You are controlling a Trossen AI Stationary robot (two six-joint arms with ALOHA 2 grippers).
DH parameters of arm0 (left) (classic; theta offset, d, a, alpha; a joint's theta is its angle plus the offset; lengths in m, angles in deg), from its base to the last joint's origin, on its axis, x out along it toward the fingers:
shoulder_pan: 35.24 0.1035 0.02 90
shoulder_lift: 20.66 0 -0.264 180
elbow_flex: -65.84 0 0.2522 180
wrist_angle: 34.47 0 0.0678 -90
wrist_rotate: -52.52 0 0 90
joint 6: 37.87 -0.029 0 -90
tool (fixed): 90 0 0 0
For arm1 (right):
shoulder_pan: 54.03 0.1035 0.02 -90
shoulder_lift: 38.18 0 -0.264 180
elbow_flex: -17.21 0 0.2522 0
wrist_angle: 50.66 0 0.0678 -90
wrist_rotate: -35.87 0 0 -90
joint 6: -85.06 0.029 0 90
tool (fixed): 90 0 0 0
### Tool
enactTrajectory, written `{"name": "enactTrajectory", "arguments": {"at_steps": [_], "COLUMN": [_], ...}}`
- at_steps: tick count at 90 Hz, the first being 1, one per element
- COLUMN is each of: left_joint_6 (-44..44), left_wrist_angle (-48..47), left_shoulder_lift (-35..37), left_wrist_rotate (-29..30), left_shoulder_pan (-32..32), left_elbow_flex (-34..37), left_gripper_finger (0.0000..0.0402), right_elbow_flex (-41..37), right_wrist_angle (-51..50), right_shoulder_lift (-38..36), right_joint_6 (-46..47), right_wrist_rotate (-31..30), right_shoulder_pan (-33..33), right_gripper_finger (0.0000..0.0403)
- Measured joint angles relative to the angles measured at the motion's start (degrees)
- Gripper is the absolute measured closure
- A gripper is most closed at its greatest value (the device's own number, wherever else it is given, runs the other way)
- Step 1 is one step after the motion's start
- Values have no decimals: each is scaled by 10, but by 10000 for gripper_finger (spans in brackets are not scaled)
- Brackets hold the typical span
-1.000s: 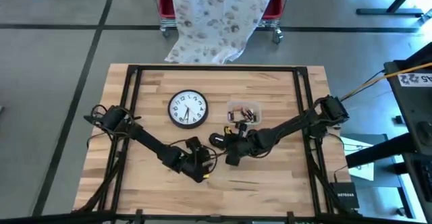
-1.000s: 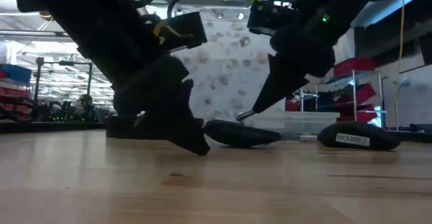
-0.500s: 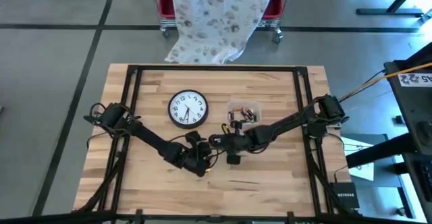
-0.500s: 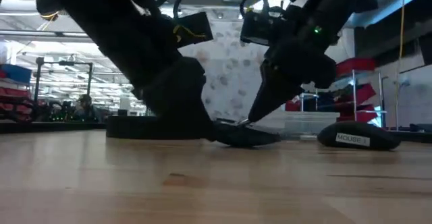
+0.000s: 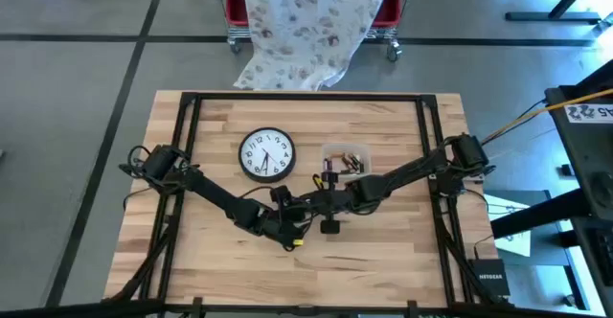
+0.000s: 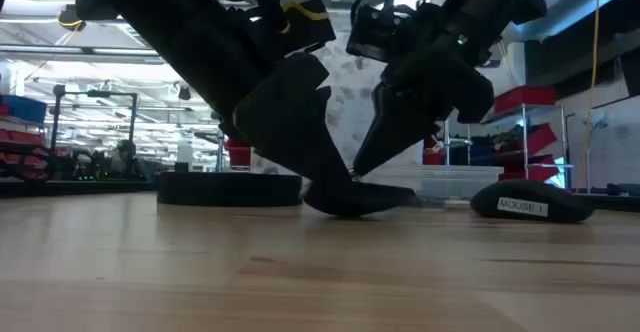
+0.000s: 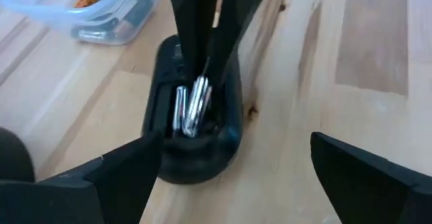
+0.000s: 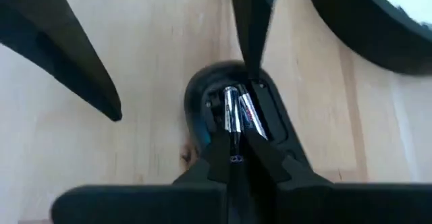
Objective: Insert battery
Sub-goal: Insert the silver battery into the left computer mouse
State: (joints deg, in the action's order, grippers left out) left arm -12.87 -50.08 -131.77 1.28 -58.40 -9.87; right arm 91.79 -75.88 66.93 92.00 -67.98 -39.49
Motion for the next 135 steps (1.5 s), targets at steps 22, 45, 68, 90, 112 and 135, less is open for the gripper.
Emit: {"name": "enactTrajectory", "arguments": {"at_steps": [22, 45, 68, 90, 112, 135], "left_joint_6": [0, 1, 16, 28, 27, 6], "left_wrist_angle": [-2, -2, 15, 42, 45, 45], "left_shoulder_lift": [0, 0, -16, -44, -46, -45], "left_wrist_rotate": [0, -12, -24, -23, -27, -11], "left_shoulder_pan": [0, 6, 8, 8, 6, -1], "left_elbow_flex": [0, 0, -1, -3, -2, -1], "left_gripper_finger": [47, 47, 47, 47, 47, 47], "right_elbow_flex": [1, 1, 1, 0, 0, 0], "right_wrist_angle": [-10, -10, 21, 55, 62, 64], "right_shoulder_lift": [13, 13, 29, 36, 37, 38], "right_joint_6": [-3, -11, -9, -11, -7, 5], "right_wrist_rotate": [-1, 1, 6, 18, 40, 46], "right_shoulder_pan": [-3, -5, -8, -15, -23, -22], "right_gripper_finger": [402, 402, 402, 392, 373, 342]}}
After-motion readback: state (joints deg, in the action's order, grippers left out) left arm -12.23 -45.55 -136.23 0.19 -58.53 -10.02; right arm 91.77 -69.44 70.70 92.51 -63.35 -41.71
